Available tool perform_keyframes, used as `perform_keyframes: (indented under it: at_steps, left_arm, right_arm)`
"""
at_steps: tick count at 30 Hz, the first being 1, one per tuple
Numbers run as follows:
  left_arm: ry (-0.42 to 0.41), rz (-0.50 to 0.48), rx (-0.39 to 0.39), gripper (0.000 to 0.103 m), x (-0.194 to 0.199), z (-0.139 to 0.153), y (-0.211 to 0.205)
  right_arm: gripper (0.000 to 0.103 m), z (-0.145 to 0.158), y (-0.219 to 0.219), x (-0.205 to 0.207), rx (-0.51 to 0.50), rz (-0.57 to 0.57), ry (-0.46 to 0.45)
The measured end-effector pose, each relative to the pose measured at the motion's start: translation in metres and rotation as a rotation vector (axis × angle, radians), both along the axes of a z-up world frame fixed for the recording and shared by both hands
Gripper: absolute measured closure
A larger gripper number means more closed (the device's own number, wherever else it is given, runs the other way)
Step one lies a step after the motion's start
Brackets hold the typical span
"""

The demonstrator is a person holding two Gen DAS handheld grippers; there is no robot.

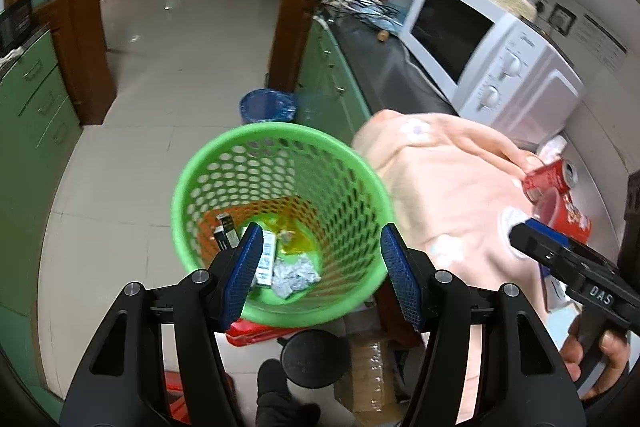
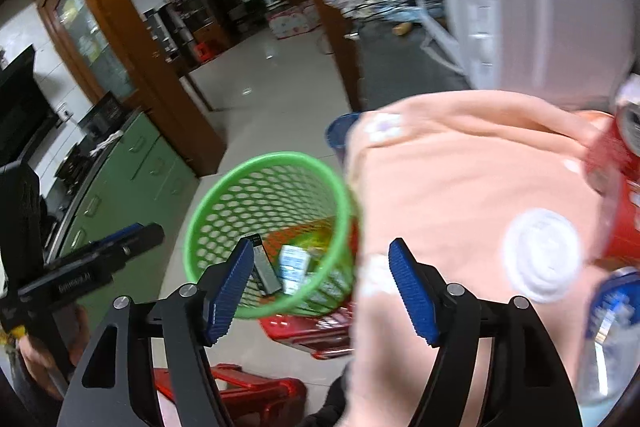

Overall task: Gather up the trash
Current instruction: 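Lower the black box into the green basket and open the right tool, then move the right tool to the blue-and-white beer can and grasp it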

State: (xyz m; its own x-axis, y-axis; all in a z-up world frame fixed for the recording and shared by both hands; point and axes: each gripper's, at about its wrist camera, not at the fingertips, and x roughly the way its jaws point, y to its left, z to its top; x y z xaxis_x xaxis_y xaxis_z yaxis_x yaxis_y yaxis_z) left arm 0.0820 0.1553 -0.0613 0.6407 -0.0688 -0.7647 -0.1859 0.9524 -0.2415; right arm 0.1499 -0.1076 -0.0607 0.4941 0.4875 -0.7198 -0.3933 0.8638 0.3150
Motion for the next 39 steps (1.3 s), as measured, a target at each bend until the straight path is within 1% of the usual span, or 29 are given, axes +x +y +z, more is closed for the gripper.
perform_keyframes:
  at_steps: [9, 14, 17, 23, 29, 37, 39]
  left_arm:
    - [0.009, -0.116, 0.004, 0.041, 0.008, 0.000, -0.046]
    - [0.015, -0.173, 0.010, 0.039, 0.016, 0.000, -0.073]
    - [0.015, -0.212, 0.011, 0.039, 0.020, 0.000, -0.090]
    - [0.020, -0.270, 0.014, 0.039, 0.029, 0.001, -0.118]
    - [0.024, -0.311, 0.019, 0.039, 0.039, 0.002, -0.138]
    - [0.027, -0.356, 0.015, 0.039, 0.052, 0.004, -0.161]
    - [0.033, -0.369, 0.011, 0.039, 0.056, 0.003, -0.167]
  right_arm:
    - [0.022, -0.005, -0.097, -0.021, -0.101, -0.181, -0.018]
    - [0.020, -0.016, -0.151, -0.024, -0.137, -0.283, 0.013]
    - [0.019, -0.024, -0.172, -0.024, -0.163, -0.311, 0.029]
    - [0.019, -0.041, -0.194, -0.020, -0.174, -0.323, 0.068]
    - [0.019, -0.056, -0.190, -0.012, -0.188, -0.310, 0.104]
    - [0.019, -0.069, -0.188, -0.005, -0.218, -0.306, 0.124]
    - [0.022, -0.070, -0.189, -0.004, -0.226, -0.307, 0.125]
